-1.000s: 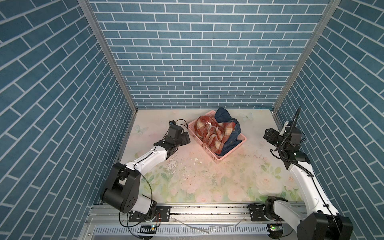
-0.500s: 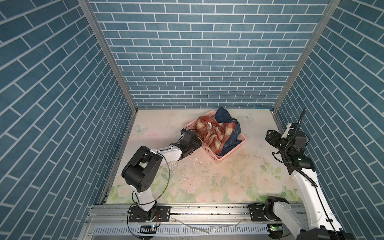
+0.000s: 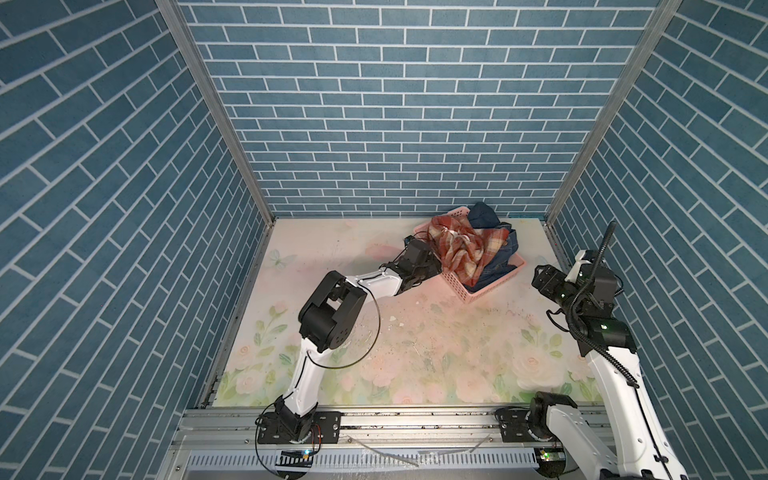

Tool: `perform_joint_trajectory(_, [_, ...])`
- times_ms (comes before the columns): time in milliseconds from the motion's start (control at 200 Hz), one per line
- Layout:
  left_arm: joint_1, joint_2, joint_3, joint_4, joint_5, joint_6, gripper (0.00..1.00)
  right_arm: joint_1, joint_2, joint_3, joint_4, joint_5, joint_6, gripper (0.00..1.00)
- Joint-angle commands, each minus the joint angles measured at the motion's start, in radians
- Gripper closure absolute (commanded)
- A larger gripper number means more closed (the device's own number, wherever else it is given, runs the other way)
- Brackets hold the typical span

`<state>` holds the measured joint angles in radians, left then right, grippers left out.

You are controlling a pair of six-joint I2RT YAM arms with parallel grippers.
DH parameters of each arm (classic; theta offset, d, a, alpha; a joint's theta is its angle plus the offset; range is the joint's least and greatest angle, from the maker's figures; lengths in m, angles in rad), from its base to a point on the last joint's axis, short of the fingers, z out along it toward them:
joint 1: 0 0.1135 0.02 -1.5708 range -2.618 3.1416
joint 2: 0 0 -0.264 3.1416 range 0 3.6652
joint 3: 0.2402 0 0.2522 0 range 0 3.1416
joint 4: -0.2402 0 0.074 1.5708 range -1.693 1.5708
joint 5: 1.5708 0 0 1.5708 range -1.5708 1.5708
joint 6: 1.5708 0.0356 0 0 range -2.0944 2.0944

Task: Fold and stack the skirts
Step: 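Reach both grippers toward the pink basket holding the plaid skirt, then grasp the red plaid skirt in the basket with the right gripper while left waits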

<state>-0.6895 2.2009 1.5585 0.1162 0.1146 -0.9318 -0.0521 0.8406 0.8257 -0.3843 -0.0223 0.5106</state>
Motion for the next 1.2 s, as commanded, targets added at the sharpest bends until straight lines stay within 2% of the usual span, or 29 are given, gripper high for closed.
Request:
perform_joint_trajectory(0, [-0.021,0.091,0.171,-0.059,0.084,0.076,0.39,0.006,0.007,0.018,-0.008,0.011,-0.044,0.20])
perform_joint_trajectory(115, [-0.024,0.189,0.361,-0.159,0.154,0.128,0.37,0.010,0.034,0.017,0.026,-0.038,-0.083,0.21])
perform_joint_trajectory(200, [-0.017,0.173,0.376,-0.188,0.169,0.176,0.35,0.041,0.070,0.020,0.065,-0.105,-0.133,0.23])
perform_joint_trajectory(310, [0.017,0.063,0.245,-0.187,0.170,0.224,0.33,0.154,0.129,0.034,0.116,-0.116,-0.230,0.24])
perform_joint_trajectory(445, [0.084,-0.138,-0.030,-0.159,0.154,0.268,0.33,0.312,0.255,0.083,0.135,-0.124,-0.361,0.26])
perform_joint_trajectory(585, [0.147,-0.330,-0.252,-0.180,0.119,0.335,0.31,0.442,0.428,0.168,0.094,-0.071,-0.490,0.29])
perform_joint_trajectory(630, [0.163,-0.384,-0.316,-0.178,0.106,0.344,0.31,0.471,0.482,0.195,0.082,-0.021,-0.517,0.31])
perform_joint_trajectory(750, [0.196,-0.487,-0.435,-0.167,0.101,0.358,0.30,0.491,0.609,0.266,0.053,0.054,-0.545,0.37])
perform_joint_trajectory(900, [0.200,-0.560,-0.499,-0.174,0.092,0.375,0.30,0.491,0.728,0.341,-0.001,0.158,-0.561,0.42])
perform_joint_trajectory(1195, [0.200,-0.607,-0.526,-0.167,0.085,0.382,0.30,0.491,0.874,0.378,0.016,0.195,-0.569,0.51])
